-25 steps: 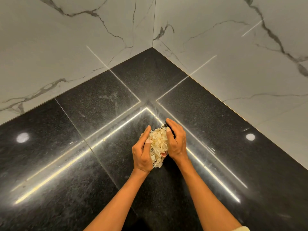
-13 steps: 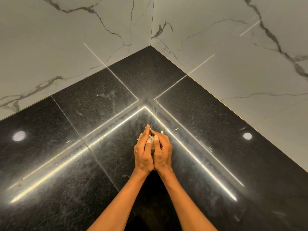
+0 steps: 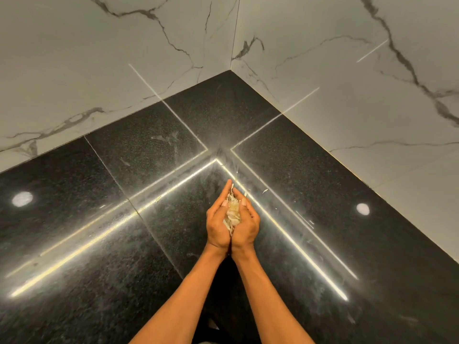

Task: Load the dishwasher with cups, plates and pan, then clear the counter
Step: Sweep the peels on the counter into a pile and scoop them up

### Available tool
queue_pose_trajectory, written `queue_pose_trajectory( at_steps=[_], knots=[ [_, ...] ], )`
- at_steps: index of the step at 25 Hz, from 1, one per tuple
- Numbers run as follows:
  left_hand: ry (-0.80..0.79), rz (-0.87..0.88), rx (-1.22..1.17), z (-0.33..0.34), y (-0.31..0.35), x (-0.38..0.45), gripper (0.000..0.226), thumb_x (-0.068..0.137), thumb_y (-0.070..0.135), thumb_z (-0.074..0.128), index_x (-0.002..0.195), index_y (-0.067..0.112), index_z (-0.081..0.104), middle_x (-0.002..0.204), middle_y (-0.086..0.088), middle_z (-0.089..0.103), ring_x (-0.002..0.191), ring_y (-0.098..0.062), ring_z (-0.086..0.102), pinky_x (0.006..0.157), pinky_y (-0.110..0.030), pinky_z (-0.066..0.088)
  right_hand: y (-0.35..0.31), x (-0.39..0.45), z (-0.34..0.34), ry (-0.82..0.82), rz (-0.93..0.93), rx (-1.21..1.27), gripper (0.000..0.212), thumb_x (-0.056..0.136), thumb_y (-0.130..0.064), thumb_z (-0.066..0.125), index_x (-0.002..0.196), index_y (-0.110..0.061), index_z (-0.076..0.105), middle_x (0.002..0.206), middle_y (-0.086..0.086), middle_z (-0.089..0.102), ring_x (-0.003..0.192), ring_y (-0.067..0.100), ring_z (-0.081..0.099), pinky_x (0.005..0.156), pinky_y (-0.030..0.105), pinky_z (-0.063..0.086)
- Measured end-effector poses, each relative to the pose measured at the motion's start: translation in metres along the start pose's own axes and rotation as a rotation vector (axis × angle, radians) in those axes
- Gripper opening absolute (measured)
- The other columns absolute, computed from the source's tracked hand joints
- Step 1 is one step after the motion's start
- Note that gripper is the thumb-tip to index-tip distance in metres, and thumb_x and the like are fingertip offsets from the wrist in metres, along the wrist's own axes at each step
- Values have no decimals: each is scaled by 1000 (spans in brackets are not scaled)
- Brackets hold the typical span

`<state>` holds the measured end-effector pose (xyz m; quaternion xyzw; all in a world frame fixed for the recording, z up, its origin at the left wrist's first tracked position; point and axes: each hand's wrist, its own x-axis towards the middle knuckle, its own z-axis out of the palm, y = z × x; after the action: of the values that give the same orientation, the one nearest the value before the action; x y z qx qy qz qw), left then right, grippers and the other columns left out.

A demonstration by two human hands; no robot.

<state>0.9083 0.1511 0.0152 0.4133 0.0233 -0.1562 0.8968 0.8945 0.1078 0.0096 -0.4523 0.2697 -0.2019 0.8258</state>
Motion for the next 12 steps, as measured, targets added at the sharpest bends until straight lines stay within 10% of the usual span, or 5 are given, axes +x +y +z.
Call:
queue_pose_trajectory(
  at_steps=[12],
  knots=[
    [88, -93, -223, 37, 14, -5, 47, 101, 20, 34, 141, 2, 51, 140, -19, 56, 132, -35, 51, 112, -50, 40, -52, -6, 5, 1, 189, 324, 45, 103, -25, 39, 132, 2, 59, 131, 24, 64, 124, 41, 59, 111, 54, 42]
  ],
)
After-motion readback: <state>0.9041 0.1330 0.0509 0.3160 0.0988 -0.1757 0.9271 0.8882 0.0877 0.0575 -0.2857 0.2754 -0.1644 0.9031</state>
